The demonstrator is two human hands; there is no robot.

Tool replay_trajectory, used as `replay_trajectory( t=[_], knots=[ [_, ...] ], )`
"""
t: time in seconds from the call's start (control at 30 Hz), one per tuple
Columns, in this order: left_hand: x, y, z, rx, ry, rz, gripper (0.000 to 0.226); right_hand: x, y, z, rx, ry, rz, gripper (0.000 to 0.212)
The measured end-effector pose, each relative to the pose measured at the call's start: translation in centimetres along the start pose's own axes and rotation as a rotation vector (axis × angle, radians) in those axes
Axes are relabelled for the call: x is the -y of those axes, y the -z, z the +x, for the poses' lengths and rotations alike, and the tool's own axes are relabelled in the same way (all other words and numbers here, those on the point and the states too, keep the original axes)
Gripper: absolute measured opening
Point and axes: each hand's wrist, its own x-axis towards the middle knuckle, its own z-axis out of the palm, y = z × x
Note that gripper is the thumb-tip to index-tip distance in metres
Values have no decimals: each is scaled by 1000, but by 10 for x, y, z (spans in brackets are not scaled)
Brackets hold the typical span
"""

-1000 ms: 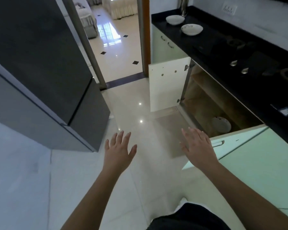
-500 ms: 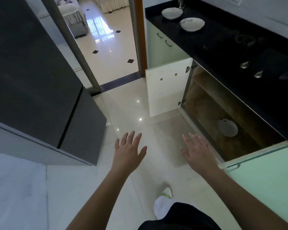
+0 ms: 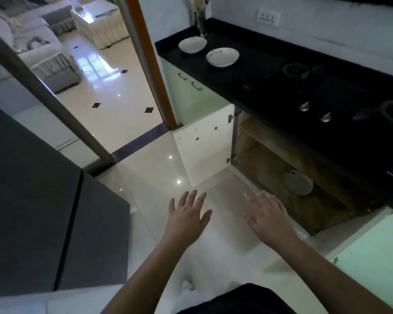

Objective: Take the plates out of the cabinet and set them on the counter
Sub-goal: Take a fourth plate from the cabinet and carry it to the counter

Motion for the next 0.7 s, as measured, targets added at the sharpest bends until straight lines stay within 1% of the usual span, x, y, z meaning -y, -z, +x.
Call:
replay_trajectory(
  t=[0.1, 0.27, 0.37, 0.43, 0.57, 0.7],
  knots=[
    [7, 10, 39, -29, -103, -1, 63, -5, 7, 16, -51, -95, -13, 59],
    [25, 19, 105, -31, -274, -19, 65, 5, 9, 46, -82, -260, -28, 58],
    [42, 33, 141, -42, -410, -28, 74, 21, 14, 62, -76, -344, -44, 59],
    [55, 49, 165, -89, -498, -4, 79, 34, 18, 69, -94, -408, -60, 60],
    [63, 75, 209, -127, -607, 57, 72, 53, 31, 76, -161, -549, -78, 58],
    [53, 79, 238, -112, -744, 94, 65, 68, 36, 74, -261, -681, -56, 56]
  ],
)
